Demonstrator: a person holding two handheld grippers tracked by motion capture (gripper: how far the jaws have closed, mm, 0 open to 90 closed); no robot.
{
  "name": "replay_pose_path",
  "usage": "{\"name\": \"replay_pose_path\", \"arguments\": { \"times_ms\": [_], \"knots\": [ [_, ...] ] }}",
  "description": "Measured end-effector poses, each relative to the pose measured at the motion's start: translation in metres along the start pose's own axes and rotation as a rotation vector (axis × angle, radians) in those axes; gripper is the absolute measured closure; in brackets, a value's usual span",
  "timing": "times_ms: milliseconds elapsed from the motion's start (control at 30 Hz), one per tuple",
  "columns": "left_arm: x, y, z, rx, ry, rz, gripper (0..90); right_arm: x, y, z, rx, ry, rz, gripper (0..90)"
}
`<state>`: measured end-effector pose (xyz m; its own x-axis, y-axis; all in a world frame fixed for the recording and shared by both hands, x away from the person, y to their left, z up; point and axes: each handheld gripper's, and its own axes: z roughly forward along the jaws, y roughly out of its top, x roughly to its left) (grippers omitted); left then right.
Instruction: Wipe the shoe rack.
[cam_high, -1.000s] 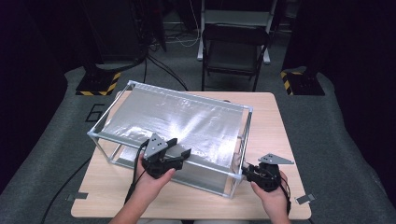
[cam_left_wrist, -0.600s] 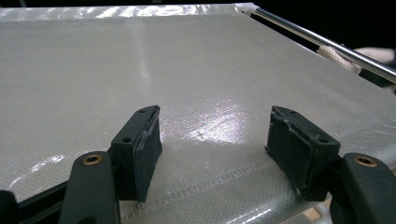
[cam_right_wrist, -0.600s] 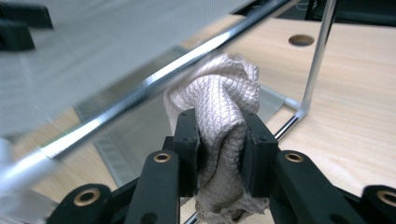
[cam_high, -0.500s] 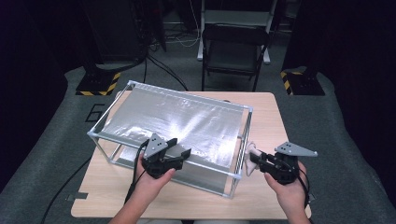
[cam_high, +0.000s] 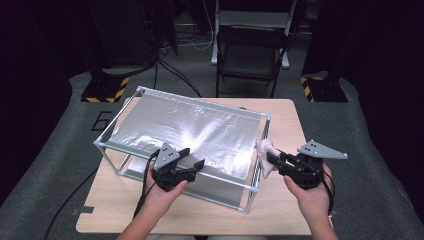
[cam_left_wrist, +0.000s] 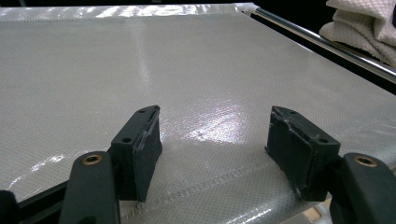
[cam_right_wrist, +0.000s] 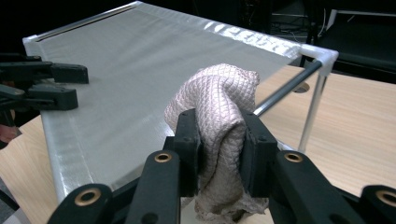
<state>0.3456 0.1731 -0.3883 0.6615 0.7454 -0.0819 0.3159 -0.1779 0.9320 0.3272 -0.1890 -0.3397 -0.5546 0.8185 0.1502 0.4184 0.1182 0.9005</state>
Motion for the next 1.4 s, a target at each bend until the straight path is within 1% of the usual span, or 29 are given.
{"name": "replay_pose_path", "arguments": {
  "times_ms": [33,100,167,200,233,267,333,400,500,600,667,733,800,867,900,933,1000,1067,1100,1133,1200,1233,1267,1333,1400],
  "knots": [
    [0.000,0.000,0.000,0.001,0.000,0.004,34.5,0.001,0.001,0.001,-0.008,0.002,-0.007,70.9],
    [0.000,0.000,0.000,0.001,-0.001,0.003,34.5,0.004,0.003,0.005,-0.002,0.002,-0.011,70.1],
    [0.000,0.000,0.000,0.001,-0.001,0.003,34.5,0.005,0.001,0.010,0.018,-0.027,-0.020,68.6],
    [0.000,0.000,0.000,0.001,-0.001,0.003,34.5,0.005,0.001,0.010,0.018,-0.027,-0.020,68.6],
    [0.000,0.000,0.000,0.001,-0.001,0.004,34.5,0.005,-0.001,0.013,0.041,-0.041,-0.024,66.9],
    [0.000,0.000,0.000,0.002,-0.001,0.007,34.5,0.004,-0.005,0.020,0.072,-0.042,-0.019,63.5],
    [0.000,0.000,0.000,0.001,-0.001,0.005,34.5,0.004,-0.006,0.021,0.062,-0.043,-0.014,63.4],
    [0.000,0.000,0.000,-0.001,0.000,0.001,34.5,0.002,-0.007,0.021,0.057,-0.050,0.010,61.4],
    [0.000,0.000,0.000,-0.001,0.001,0.000,34.5,0.002,-0.008,0.024,0.047,-0.054,0.010,59.6],
    [0.000,0.000,0.000,0.003,-0.001,-0.001,34.5,0.001,-0.006,0.027,0.056,-0.055,0.007,58.9],
    [0.001,0.001,0.000,0.015,-0.008,0.010,34.5,-0.002,-0.003,0.036,0.063,-0.054,0.012,57.7],
    [0.001,0.001,0.000,0.013,-0.007,0.008,34.5,-0.003,-0.001,0.042,0.072,-0.078,0.002,56.5],
    [0.000,0.000,0.000,0.003,-0.001,-0.002,34.5,-0.006,0.003,0.048,0.075,-0.098,-0.018,56.2],
    [0.000,0.000,0.000,0.004,-0.002,0.004,34.5,-0.012,0.005,0.053,0.068,-0.113,-0.015,56.3],
    [0.001,0.000,0.000,0.004,0.000,0.008,34.5,-0.017,0.006,0.056,0.062,-0.113,-0.008,56.4],
    [0.001,0.000,0.000,0.002,0.000,0.009,34.5,-0.020,0.007,0.058,0.057,-0.108,0.017,56.5],
    [0.001,0.000,0.000,0.002,0.001,0.009,34.5,-0.027,0.009,0.062,0.048,-0.115,0.016,56.5],
    [0.001,0.000,0.001,-0.002,-0.001,0.009,34.5,-0.031,0.011,0.065,0.038,-0.127,0.021,56.5],
    [0.001,0.000,0.001,-0.001,-0.001,0.009,34.5,-0.031,0.012,0.066,0.037,-0.130,0.038,56.5],
    [0.001,0.001,0.000,0.008,-0.005,0.010,34.5,-0.032,0.012,0.066,0.038,-0.129,0.043,57.0],
    [0.001,0.000,0.000,0.007,-0.005,0.011,34.5,-0.028,0.010,0.064,0.032,-0.132,0.055,57.1],
    [0.001,0.000,0.000,-0.001,-0.001,0.009,34.5,-0.028,0.010,0.064,0.032,-0.132,0.055,57.1],
    [0.001,0.000,0.000,-0.002,-0.001,0.008,34.5,-0.024,0.008,0.062,0.035,-0.138,0.038,56.9],
    [0.001,0.000,0.000,-0.002,0.000,0.007,34.5,-0.023,0.007,0.062,0.037,-0.145,0.026,56.5],
    [0.001,0.000,0.001,-0.001,0.000,0.006,34.6,-0.026,0.009,0.065,0.047,-0.136,0.045,55.3]
  ]
}}
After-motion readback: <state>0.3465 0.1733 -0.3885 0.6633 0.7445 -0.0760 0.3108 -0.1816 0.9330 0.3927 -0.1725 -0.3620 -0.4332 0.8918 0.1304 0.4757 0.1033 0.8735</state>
